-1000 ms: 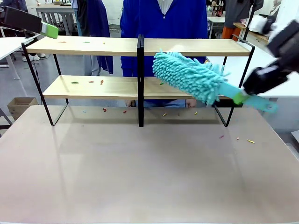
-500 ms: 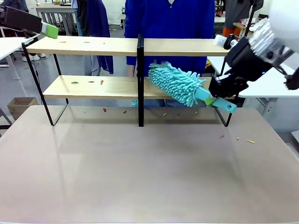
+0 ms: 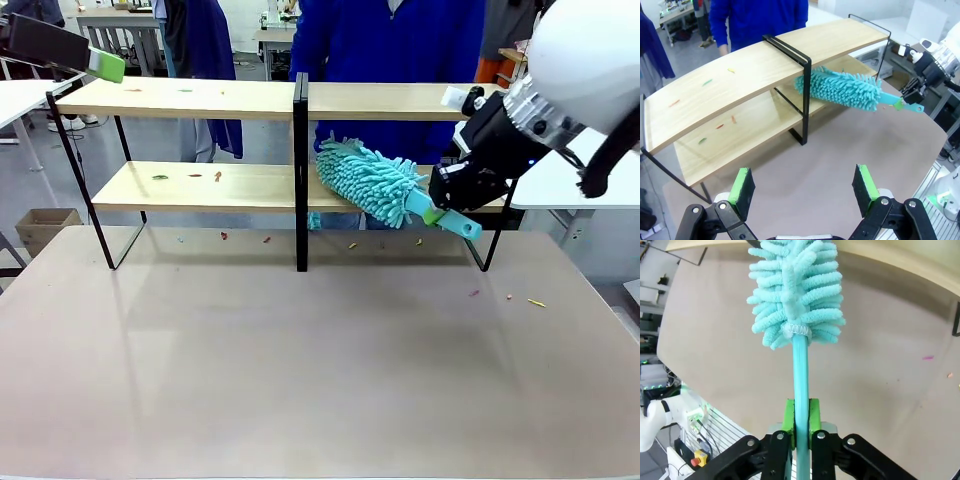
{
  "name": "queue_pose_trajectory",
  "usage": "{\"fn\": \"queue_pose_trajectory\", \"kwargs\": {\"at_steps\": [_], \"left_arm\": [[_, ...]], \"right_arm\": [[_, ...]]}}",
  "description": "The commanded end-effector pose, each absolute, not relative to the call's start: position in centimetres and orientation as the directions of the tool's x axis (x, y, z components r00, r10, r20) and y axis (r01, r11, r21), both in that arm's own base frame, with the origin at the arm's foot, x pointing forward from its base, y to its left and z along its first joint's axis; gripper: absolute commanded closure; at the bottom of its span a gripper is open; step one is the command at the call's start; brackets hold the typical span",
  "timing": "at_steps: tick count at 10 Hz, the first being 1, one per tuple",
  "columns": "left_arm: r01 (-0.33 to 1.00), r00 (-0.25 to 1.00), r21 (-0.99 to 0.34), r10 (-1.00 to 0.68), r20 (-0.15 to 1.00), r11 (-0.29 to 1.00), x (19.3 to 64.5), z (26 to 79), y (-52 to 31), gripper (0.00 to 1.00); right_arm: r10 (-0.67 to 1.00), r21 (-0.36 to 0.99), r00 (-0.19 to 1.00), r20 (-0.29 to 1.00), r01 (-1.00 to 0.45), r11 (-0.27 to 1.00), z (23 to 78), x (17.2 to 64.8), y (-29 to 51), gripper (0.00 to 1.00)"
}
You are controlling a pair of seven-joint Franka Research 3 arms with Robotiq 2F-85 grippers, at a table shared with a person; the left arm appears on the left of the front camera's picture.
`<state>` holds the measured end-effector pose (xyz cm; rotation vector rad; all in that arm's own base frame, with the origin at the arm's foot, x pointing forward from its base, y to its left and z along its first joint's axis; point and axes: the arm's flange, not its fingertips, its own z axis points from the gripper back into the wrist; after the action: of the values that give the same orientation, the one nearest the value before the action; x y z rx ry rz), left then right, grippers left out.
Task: Clean the shelves.
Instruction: Clean a randomly selected level of the Shelf with the Duster.
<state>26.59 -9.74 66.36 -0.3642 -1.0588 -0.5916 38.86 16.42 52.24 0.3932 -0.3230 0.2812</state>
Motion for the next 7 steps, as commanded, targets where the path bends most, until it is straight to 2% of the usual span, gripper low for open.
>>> {"fn": "queue_pose_trajectory", "kwargs": {"at_steps": [1,4,6,7], "left_arm": [[0.62,0.355,-0.002,-0.278,0.893,0.785,26.6,66.2,-9.6,0.0],[0.62,0.355,-0.002,-0.278,0.893,0.785,26.6,66.2,-9.6,0.0],[0.62,0.355,-0.002,-0.278,0.893,0.785,26.6,66.2,-9.6,0.0],[0.62,0.355,-0.002,-0.278,0.893,0.785,26.6,66.2,-9.6,0.0]], "right_arm": [[0.116,0.405,0.922,0.369,-0.271,0.873,51.9,41.2,17.8,0.87],[0.005,0.518,0.958,0.285,-0.159,0.841,51.2,42.8,17.8,0.87],[-0.146,0.554,0.969,0.198,0.012,0.832,51.1,42.9,16.4,0.87],[-0.264,0.531,0.941,0.211,0.116,0.839,51.2,42.5,15.4,0.87]]}}
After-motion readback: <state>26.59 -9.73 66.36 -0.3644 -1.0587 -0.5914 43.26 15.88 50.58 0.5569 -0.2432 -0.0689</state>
